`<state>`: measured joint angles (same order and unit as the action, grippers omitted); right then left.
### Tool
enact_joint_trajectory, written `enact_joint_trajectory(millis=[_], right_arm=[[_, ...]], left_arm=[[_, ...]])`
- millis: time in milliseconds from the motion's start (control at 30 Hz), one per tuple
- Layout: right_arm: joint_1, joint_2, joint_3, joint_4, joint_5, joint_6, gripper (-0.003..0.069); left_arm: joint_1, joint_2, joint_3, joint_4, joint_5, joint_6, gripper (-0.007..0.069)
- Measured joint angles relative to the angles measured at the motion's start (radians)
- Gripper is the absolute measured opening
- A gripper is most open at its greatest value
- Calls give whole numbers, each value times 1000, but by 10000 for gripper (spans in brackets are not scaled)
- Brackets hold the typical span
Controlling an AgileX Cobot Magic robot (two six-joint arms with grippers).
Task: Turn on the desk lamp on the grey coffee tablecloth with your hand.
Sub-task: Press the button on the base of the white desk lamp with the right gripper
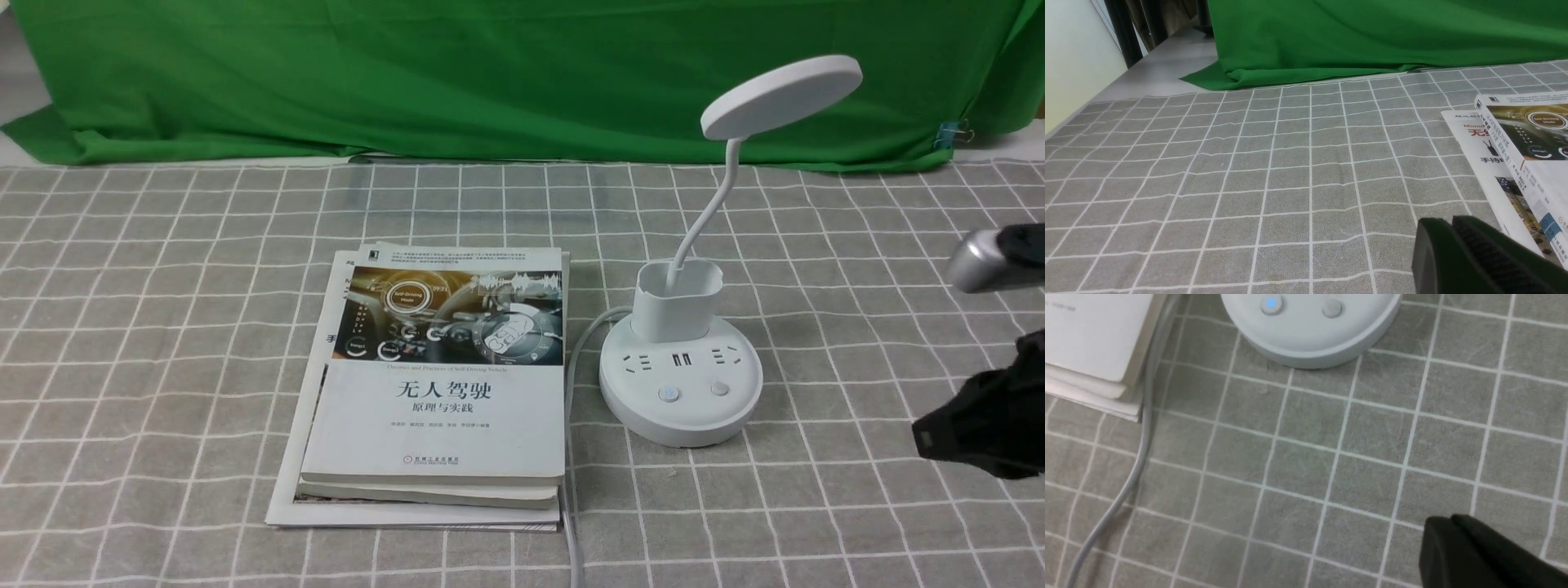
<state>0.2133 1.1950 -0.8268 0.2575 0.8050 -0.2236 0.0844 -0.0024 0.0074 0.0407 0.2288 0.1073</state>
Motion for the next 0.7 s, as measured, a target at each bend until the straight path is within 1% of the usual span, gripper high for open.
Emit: enact_joint_trajectory(millis=[33,200,267,700], right_arm=[[2,6,-8,0,0,-1,31],[100,172,-120,-5,-38,-4,31],[124,230,-159,-8,-42,-4,31],[169,491,-308,-22,-90,-4,31]], left_arm=[[0,0,0,0,0,0,19],[0,0,0,0,0,0,19],[0,0,0,0,0,0,19],[0,0,0,0,0,0,19]])
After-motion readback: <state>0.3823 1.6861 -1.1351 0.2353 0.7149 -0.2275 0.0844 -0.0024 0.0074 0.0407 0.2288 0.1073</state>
